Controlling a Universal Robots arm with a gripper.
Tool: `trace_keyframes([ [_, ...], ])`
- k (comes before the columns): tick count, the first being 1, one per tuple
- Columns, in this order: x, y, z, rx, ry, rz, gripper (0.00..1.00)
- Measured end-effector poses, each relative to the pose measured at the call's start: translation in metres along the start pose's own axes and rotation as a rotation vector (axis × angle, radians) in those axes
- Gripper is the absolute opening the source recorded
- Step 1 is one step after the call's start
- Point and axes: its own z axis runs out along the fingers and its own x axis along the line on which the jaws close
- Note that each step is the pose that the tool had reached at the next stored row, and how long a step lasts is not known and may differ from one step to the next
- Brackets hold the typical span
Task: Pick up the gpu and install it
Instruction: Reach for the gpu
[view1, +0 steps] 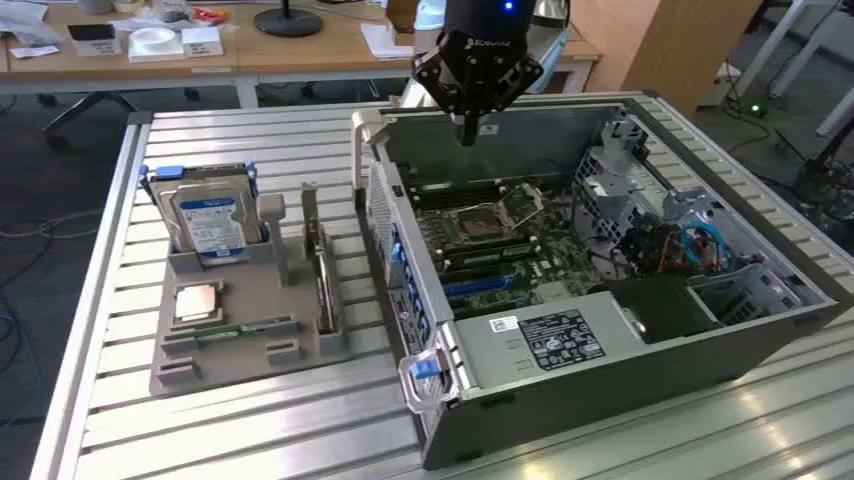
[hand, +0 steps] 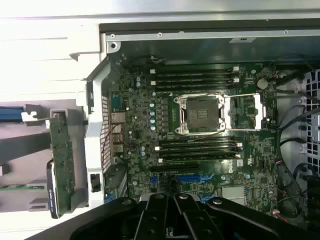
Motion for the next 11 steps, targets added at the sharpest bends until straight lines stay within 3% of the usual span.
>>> trace_keyframes([
  [11, 0.0, 0.0, 0.0, 0.0, 0.0, 0.0, 0.11],
])
